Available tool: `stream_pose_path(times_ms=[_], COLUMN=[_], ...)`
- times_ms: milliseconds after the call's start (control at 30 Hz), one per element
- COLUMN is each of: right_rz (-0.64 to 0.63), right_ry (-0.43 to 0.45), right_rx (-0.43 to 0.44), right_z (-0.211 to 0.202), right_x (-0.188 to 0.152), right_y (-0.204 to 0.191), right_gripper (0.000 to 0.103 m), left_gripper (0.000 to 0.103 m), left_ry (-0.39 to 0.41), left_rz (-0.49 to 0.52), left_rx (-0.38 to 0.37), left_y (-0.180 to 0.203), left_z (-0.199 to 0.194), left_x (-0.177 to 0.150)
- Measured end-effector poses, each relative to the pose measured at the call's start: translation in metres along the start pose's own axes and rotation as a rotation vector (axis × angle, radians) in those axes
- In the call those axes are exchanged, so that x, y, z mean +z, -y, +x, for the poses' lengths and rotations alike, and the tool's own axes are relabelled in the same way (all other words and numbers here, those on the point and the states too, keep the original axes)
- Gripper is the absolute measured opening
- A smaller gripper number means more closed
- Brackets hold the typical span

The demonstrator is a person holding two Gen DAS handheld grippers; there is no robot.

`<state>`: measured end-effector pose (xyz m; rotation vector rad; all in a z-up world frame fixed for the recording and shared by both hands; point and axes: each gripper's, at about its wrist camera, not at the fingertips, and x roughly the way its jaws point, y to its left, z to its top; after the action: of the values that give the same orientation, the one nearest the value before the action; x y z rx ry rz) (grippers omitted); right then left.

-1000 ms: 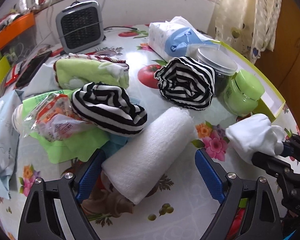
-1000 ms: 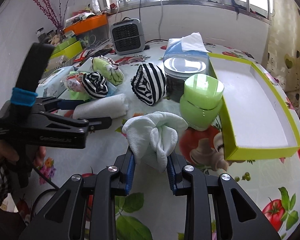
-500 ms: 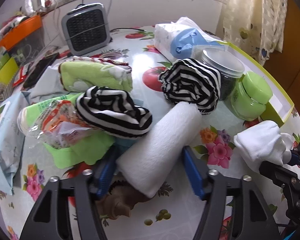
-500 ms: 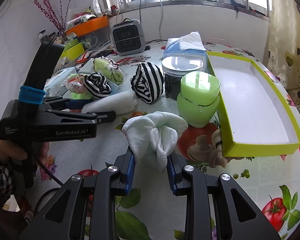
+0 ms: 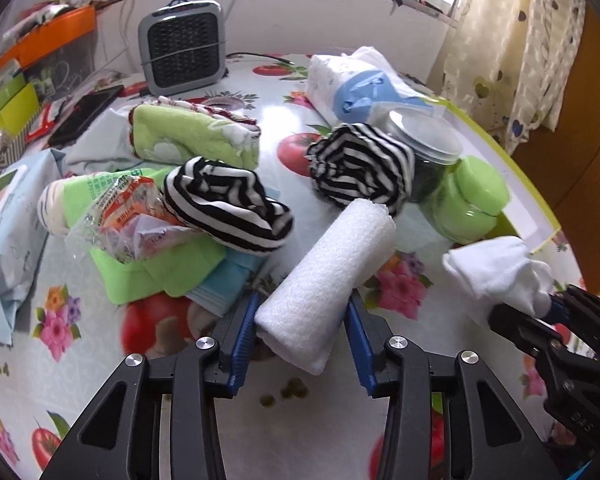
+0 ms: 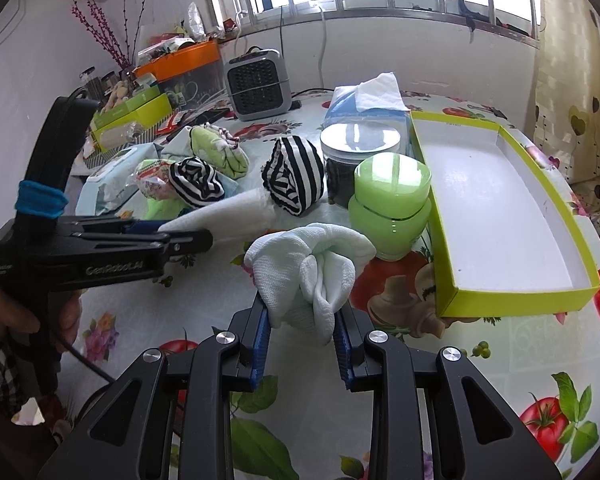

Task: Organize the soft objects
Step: 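Carry both white cloths into the yellow box and open both tools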

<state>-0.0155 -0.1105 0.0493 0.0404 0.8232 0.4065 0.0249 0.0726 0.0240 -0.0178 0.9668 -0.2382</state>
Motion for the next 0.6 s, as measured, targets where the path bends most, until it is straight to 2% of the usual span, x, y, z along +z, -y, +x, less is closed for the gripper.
stream_pose_path(times_ms=[300, 600], right_rz=[0.009, 0.030], right_ry=[0.038, 0.112], right_rx=[-0.013, -0.061], right_z=[-0.015, -0.042], right_x=[0.006, 0.025], right_y=[0.009, 0.027], right_gripper=[0.029, 0.029], left_gripper=[0.041, 0.041], left_ry=[0.048, 0.083], left_rz=[-0.009, 0.002], left_rx=[-0.061, -0.130], left_y=[0.015, 0.039], left_z=[-0.023, -0.031], left_x=[0.010, 0.045])
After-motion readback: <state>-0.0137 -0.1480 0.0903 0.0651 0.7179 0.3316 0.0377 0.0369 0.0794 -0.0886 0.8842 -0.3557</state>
